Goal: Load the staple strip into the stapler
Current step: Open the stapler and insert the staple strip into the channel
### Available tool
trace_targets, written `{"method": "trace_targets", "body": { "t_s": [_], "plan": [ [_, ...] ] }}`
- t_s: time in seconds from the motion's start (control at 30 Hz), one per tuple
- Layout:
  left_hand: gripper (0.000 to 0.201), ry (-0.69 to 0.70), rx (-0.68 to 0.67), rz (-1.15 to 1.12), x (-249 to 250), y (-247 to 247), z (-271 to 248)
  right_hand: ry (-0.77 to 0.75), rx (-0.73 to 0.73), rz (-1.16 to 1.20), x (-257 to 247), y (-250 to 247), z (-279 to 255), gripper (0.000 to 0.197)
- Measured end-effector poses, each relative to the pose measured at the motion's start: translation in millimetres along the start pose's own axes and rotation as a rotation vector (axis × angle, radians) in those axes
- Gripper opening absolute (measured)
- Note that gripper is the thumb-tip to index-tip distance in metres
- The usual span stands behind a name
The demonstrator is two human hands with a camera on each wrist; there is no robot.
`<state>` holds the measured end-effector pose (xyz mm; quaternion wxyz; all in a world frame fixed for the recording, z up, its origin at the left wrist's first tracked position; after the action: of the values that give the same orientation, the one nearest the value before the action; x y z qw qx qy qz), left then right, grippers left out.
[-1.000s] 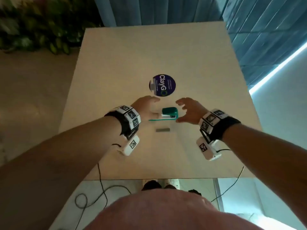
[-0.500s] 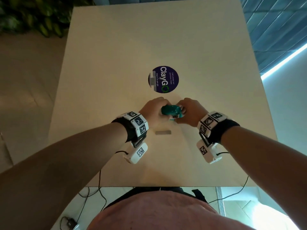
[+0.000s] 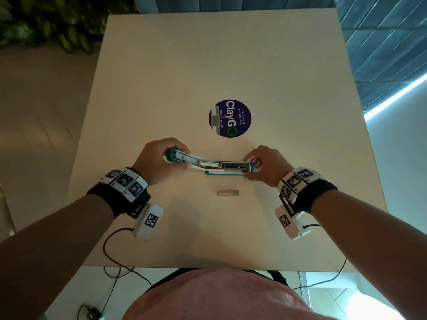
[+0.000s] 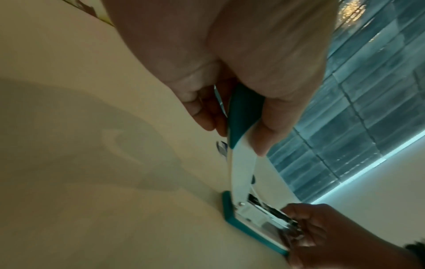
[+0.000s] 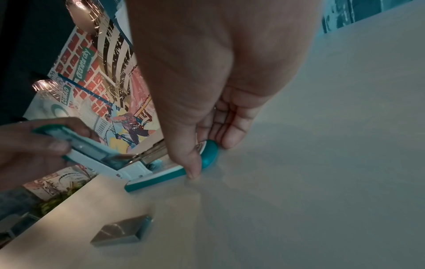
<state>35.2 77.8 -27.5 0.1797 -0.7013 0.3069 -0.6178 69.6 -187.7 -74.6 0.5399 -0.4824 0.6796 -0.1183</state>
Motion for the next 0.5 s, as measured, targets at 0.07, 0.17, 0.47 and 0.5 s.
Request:
{"method": "trace_targets", "body": {
  "t_s": [0.07,0.17,0.47,0.5],
  "plan": [
    [0.025,-0.025,0.013,0.046,-14,-5,-3,-0.001,0.001,-0.005,0,0,0,0.039],
    [0.022,-0.005,0.003,0.124,-29,-5,-5,-0.003,0.008,-0.007,1,0,-1,0.039],
    [0.030,0.035,0.003,0.107,-49,16,-6,-0.016,0.032,0.004,-1,1,-6,0.039],
    [0.030,0.036,0.004,0.104,-49,16,-7,-0.010,0.028,-0.010,-1,1,-6,0.041]
  ]
}}
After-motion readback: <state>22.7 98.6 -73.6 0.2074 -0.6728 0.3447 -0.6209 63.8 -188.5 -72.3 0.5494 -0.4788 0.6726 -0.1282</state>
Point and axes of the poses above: each hand's wrist, its own z-axis towards the middle knuckle, its own y-axis out of the palm, x = y × z, the point moved 4 cm from there along z, towards the middle knuckle, and after that the axes turned 1 degree about z, right-handed, at the moved point
